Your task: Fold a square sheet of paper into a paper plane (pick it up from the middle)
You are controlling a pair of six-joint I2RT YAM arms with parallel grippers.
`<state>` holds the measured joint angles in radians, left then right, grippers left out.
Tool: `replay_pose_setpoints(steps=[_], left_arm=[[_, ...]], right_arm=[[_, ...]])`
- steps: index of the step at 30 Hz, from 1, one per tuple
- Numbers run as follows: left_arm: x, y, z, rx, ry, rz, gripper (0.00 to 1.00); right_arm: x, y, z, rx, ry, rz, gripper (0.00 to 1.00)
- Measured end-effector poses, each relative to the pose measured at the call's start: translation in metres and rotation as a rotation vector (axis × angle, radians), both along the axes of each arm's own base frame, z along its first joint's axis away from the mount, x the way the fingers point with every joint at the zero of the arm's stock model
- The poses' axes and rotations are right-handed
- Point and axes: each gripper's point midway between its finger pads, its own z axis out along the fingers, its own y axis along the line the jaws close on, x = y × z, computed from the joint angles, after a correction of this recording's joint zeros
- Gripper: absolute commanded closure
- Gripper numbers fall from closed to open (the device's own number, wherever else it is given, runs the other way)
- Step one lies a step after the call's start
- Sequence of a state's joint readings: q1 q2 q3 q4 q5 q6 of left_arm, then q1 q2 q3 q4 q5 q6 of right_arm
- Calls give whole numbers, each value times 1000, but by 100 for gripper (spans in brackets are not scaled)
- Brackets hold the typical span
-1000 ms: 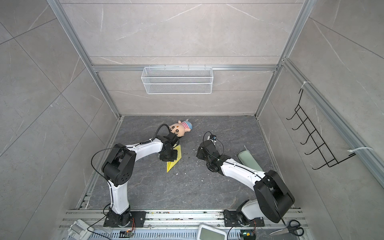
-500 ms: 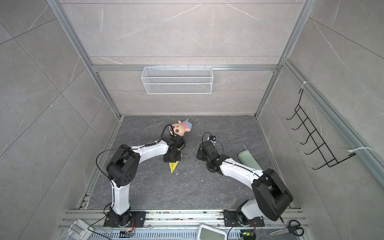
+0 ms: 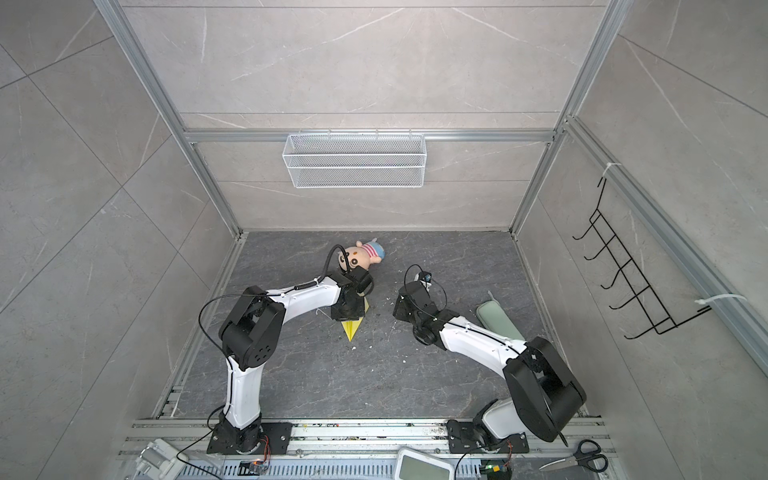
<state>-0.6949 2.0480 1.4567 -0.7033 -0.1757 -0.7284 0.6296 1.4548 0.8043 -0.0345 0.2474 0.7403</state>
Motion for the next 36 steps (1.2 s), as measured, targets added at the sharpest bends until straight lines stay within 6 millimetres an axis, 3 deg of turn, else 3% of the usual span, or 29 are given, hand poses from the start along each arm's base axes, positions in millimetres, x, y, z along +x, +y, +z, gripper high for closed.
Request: replay_pose_setpoints(steps=[4, 8, 12, 15, 17, 19, 21, 25, 28, 30, 33, 36], left_arm=[[-1, -2, 1, -11, 6, -4, 70], [-2, -2, 19, -39, -7, -9, 56], [4, 2, 68, -104, -90, -14, 41], [12, 13, 109, -155, -176, -3, 33], [18, 25, 133, -173, -234, 9, 26], [26, 43, 155, -173, -307, 28, 17], [33, 73, 174, -141, -407, 64, 9], [33, 144, 183, -26, -562, 169, 0], [25, 205, 170, 91, -651, 279, 0], [14, 245, 154, 174, -681, 358, 0], [-8, 289, 131, 271, -692, 441, 0], [-22, 315, 117, 313, -711, 487, 1]], right_arm=[[0, 0, 2, -4, 3, 0, 36], [7, 0, 17, -20, -22, -9, 30], [14, -4, 46, -44, -82, -16, 18], [20, -11, 72, -77, -145, -28, 2], [23, -20, 90, -114, -192, -44, 1], [27, -33, 106, -166, -242, -71, 1], [31, -52, 118, -229, -281, -109, 1], [42, -98, 125, -325, -321, -202, 1], [39, -136, 105, -393, -330, -254, 1], [31, -158, 78, -454, -311, -267, 1], [17, -175, 40, -550, -280, -245, 1], [6, -183, 17, -618, -259, -212, 1]])
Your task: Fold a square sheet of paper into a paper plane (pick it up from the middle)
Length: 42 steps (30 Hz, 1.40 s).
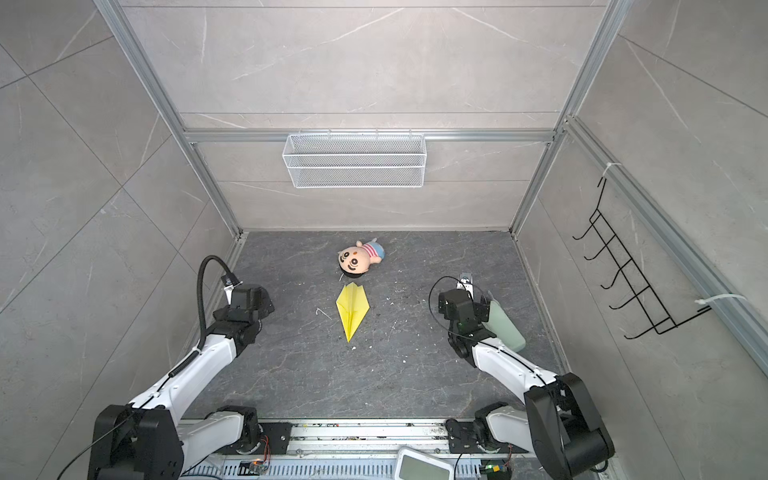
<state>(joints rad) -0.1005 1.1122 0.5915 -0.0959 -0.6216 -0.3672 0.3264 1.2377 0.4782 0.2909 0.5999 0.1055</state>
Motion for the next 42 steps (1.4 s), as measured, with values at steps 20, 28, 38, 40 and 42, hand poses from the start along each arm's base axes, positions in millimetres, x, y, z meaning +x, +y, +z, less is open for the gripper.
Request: replay_pose_setpoints(steps=[20, 28, 38, 40, 42], left_arm=[[47, -51, -62, -21, -100, -529, 1], [53, -43, -81, -65, -96, -538, 0], [56, -43, -76, -60, -116, -539, 0], [56, -43, -76, -60, -116, -539, 0], [56, -43, -76, -60, -116, -539, 0]], right_arm=[[33, 4, -38, 102, -87, 222, 1], [34, 8, -39, 122, -94, 253, 1], [36, 8, -35, 122, -108, 253, 1], [36, 8, -36, 122, -107, 253, 1], [36, 8, -36, 122, -107, 254, 1]])
